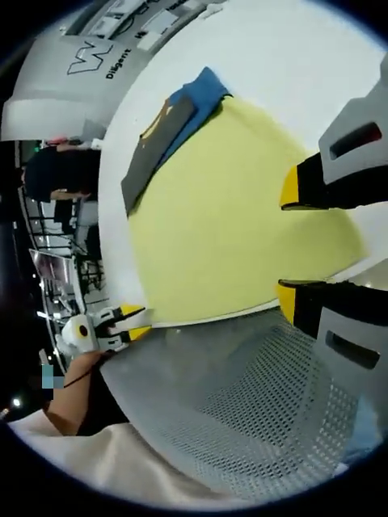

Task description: Fold the garment on the visible template until the final outline fits inside the template.

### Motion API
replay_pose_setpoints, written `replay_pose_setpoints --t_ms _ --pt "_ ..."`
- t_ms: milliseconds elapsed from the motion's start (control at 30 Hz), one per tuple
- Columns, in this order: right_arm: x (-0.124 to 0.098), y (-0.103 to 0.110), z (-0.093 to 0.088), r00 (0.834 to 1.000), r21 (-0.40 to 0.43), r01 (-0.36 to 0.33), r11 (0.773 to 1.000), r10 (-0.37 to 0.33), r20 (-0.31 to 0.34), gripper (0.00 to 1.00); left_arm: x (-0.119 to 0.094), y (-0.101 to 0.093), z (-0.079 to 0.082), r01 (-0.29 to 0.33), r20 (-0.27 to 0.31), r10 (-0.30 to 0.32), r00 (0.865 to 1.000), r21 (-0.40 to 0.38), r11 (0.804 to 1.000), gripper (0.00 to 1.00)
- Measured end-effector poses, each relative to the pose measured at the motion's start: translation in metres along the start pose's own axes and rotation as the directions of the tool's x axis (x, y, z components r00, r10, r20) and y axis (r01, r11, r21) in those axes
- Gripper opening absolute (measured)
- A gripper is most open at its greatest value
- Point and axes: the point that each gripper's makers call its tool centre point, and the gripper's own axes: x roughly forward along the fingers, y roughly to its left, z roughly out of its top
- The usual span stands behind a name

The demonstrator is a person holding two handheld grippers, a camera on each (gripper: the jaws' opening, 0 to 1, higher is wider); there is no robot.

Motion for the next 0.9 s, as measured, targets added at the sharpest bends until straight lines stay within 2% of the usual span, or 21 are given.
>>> replay_pose_setpoints --t_ms 300,433,667,800,900 --pt "-0.003 0.014 -0.022 0.998 -0.082 -0.024 0.996 0.019 -0.057 0.24 -0.002 0.005 -0.021 -0.026 -0.061 0.028 0.998 0.041 0.999 0.2" --pt "-0.002 0.012 -0.032 0.996 -0.104 -0.021 0.994 0.012 -0.086 0.22 -0.003 0.004 -0.028 -0.028 -0.08 0.033 0.996 0.056 0.998 0.19" --pt "-0.002 0.007 -0.038 0.994 -0.125 -0.016 0.992 0.003 -0.107 0.19 -0.002 0.006 -0.027 -0.041 -0.073 0.045 0.996 0.055 0.998 0.15" --pt "-0.004 0.006 -0.047 0.99 -0.152 -0.025 0.988 0.004 -0.141 0.16 -0.001 0.008 -0.027 -0.047 -0.061 0.051 0.997 0.055 0.997 0.11" --pt "-0.007 0.001 -0.049 0.991 -0.145 -0.018 0.989 -0.001 -0.135 0.14 0.0 0.007 -0.026 -0.05 -0.06 0.053 0.997 0.055 0.997 0.09"
